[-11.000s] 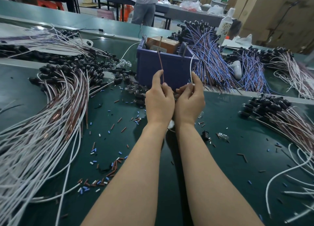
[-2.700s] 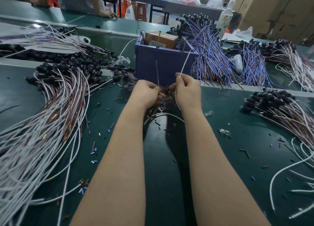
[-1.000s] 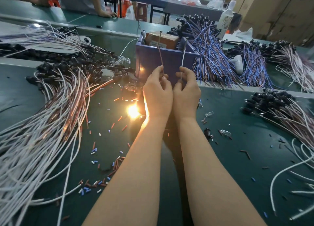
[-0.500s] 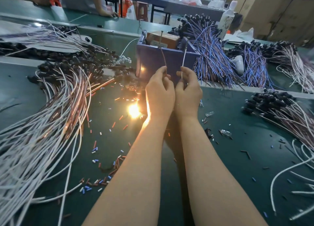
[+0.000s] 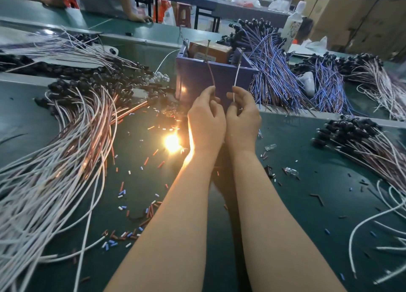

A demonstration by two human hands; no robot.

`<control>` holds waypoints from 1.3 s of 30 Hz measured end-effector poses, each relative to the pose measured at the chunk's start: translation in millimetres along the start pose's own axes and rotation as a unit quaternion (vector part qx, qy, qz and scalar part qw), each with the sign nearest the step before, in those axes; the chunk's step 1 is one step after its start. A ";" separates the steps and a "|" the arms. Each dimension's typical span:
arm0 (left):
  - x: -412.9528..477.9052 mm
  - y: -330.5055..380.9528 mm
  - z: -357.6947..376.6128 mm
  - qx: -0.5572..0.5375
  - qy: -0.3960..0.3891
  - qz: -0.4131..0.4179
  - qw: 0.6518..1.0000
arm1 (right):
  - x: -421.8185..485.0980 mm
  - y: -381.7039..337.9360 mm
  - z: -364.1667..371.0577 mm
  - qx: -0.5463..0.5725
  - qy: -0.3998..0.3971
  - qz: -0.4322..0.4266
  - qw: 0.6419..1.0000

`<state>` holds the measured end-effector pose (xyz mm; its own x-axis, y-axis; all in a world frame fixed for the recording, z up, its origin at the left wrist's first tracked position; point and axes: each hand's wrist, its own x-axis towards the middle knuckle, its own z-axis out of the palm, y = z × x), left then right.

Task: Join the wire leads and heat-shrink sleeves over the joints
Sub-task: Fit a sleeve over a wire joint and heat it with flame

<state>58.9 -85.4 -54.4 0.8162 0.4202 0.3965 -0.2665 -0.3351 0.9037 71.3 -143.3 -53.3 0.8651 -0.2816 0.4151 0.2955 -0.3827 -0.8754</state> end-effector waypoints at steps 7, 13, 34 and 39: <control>0.7 0.6 0.8 0.006 0.000 0.008 1.000 | 0.7 -0.2 -0.4 0.003 0.000 0.002 1.000; 1.6 -0.6 1.5 0.004 -0.006 0.010 1.000 | 1.2 -0.9 -0.6 0.005 0.005 0.003 1.000; 2.1 -2.6 1.7 -0.010 0.006 -0.001 1.000 | 0.1 -1.0 -0.1 0.016 0.005 -0.003 1.000; 2.8 -3.8 1.6 -0.008 -0.003 0.001 1.000 | -0.3 -1.0 1.0 0.032 0.004 0.008 0.999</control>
<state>63.0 -84.3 -57.0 0.8188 0.4137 0.3982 -0.2770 -0.3229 0.9050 71.1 -141.9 -52.7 0.8668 -0.2946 0.4024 0.3067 -0.3214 -0.8959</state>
